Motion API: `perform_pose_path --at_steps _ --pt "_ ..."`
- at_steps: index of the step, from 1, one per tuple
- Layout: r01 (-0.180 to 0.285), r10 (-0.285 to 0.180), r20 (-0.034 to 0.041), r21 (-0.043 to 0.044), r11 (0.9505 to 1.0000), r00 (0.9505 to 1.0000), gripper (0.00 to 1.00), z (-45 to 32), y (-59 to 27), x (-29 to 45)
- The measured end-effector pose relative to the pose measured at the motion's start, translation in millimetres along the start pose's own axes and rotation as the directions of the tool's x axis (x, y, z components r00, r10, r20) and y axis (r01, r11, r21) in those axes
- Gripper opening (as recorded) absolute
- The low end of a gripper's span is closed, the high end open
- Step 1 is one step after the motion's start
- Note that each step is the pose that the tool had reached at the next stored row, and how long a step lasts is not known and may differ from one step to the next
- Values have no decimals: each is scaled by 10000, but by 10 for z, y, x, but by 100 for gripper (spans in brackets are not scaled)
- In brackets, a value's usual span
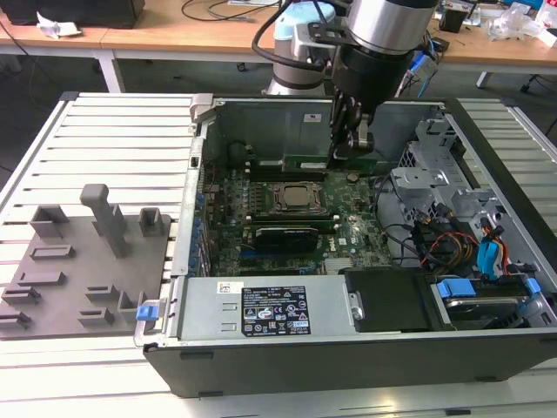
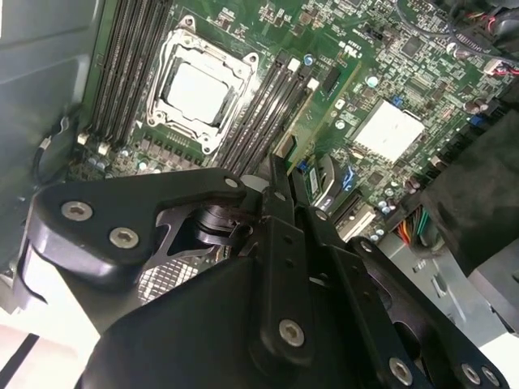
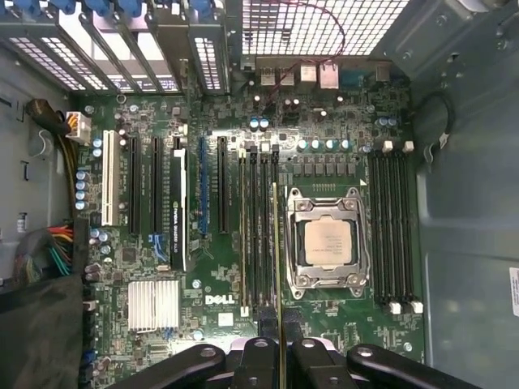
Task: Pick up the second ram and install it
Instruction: 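Insert the second ram into the second slot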
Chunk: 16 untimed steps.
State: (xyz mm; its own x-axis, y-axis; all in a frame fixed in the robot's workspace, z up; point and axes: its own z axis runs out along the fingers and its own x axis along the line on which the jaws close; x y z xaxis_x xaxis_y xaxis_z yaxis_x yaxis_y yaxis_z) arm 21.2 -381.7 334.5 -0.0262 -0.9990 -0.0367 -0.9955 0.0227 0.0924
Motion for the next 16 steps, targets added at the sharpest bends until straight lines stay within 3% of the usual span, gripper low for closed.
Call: perform_pose_path --at_steps 5,6,7,8,9,16 --pt "2 -2 11 -1 10000 10000 14 27 11 2" --pt "6 -6 53 -1 10000 10000 14 31 19 2" --pt "13 -13 127 -3 10000 9999 14 33 30 2" --pt "26 -26 275 -5 10000 9996 14 35 43 2" --pt "45 -45 480 -8 10000 9988 14 38 56 3" --pt "47 -46 481 -8 10000 9988 14 109 112 7"
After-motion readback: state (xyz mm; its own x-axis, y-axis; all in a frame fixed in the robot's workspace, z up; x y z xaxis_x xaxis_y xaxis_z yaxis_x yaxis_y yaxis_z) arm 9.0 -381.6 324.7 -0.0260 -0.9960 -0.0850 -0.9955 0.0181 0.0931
